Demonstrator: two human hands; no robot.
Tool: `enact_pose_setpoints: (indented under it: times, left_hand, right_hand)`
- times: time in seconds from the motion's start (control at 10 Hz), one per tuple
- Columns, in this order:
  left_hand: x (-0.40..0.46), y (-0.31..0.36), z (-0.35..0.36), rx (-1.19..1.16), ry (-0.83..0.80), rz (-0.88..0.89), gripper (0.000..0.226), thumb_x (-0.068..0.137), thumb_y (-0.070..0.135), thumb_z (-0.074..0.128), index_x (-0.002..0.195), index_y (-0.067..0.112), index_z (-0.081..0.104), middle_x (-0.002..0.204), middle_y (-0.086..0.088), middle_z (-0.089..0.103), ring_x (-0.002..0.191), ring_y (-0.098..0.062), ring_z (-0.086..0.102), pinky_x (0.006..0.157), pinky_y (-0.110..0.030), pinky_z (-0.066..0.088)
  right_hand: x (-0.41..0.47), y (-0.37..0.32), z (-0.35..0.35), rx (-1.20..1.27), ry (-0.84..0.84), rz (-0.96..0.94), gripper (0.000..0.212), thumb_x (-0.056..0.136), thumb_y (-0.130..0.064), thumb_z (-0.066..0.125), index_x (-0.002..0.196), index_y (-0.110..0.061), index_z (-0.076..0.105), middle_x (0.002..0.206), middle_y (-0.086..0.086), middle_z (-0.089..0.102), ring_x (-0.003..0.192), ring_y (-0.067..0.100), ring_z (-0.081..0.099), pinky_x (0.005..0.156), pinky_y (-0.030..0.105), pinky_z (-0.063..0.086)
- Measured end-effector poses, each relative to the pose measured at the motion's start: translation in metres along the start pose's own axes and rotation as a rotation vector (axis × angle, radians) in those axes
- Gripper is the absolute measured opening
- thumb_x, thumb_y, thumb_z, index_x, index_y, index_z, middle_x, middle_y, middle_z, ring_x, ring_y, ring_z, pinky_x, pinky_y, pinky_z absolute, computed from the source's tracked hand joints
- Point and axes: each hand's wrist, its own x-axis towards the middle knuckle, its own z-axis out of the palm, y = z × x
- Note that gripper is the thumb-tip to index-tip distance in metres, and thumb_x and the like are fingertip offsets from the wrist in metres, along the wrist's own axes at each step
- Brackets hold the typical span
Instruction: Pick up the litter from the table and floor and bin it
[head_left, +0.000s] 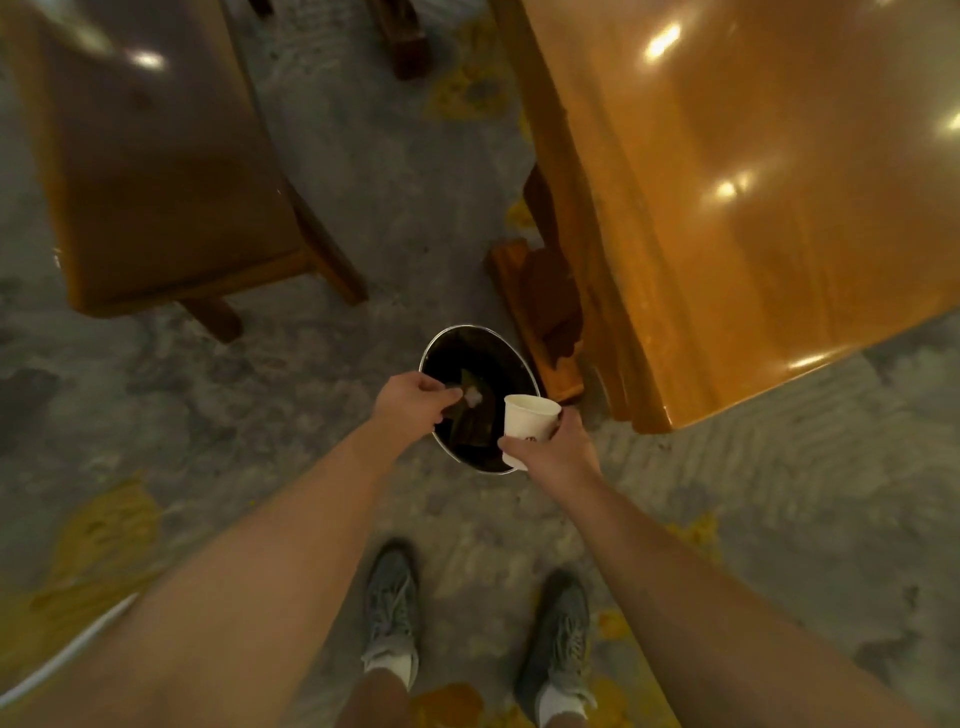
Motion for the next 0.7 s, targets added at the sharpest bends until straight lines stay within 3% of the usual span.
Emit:
enact_pose_setpoints:
  times: [0.2,0.3,0.4,0.5,0.6,0.7]
  left_hand:
    - [0.012,-0.022,-0.006,-0.004,0.004,0.027,0.015,0.083,0.029,0.079,0.083,0.019,0.068,0.066,-0.004,0.067,0.063,-0.018,0.066,0.071,-0.039,0.061]
    - [0.009,-0.027,-0.017,-0.033,0.026,0.043,0.018,0.084,0.032,0.078,0.087,0.016,0.071,0.062,-0.002,0.067,0.062,-0.016,0.067,0.062,-0.033,0.057]
    - [-0.004,-0.027,-0.036,-0.075,0.064,0.096,0.014,0.085,0.03,0.077,0.081,0.018,0.07,0.064,0.001,0.067,0.055,-0.008,0.064,0.047,-0.023,0.05]
    - [-0.028,-0.021,-0.062,-0.15,0.088,0.106,0.012,0.088,0.026,0.075,0.087,0.015,0.071,0.073,0.001,0.068,0.055,-0.007,0.063,0.05,-0.02,0.048]
    - [-0.051,-0.017,-0.092,-0.19,0.113,0.09,0.02,0.09,0.027,0.073,0.098,0.009,0.074,0.084,-0.008,0.071,0.07,-0.02,0.066,0.062,-0.03,0.051]
    - [-0.08,-0.012,-0.124,-0.209,0.148,0.069,0.02,0.091,0.028,0.072,0.099,0.01,0.074,0.089,-0.013,0.074,0.08,-0.028,0.068,0.075,-0.042,0.056]
  right_hand:
    - [0.03,0.009,0.019,-0.006,0.012,0.009,0.093,0.072,-0.037,0.089,0.147,-0.023,0.035,0.141,0.008,0.057,0.124,0.033,0.057,0.089,0.045,0.054]
    - [0.04,0.012,0.027,-0.016,-0.024,0.033,0.091,0.073,-0.04,0.088,0.146,-0.023,0.037,0.141,0.008,0.058,0.119,0.03,0.061,0.068,0.031,0.05]
    - [0.039,0.017,0.033,-0.029,-0.052,0.036,0.086,0.074,-0.037,0.087,0.145,-0.023,0.039,0.139,0.008,0.059,0.117,0.027,0.062,0.067,0.028,0.05]
    - [0.025,0.019,0.037,-0.028,-0.101,0.017,0.078,0.074,-0.038,0.086,0.14,-0.025,0.045,0.129,0.005,0.063,0.106,0.021,0.064,0.079,0.033,0.054]
    - [-0.002,0.009,0.036,-0.13,-0.124,-0.094,0.059,0.076,-0.049,0.079,0.126,-0.033,0.053,0.11,-0.008,0.065,0.095,0.015,0.066,0.077,0.038,0.059]
    - [-0.038,-0.011,0.028,-0.226,-0.084,-0.21,0.038,0.081,-0.053,0.073,0.112,-0.039,0.057,0.099,-0.016,0.064,0.086,0.004,0.064,0.071,0.028,0.056]
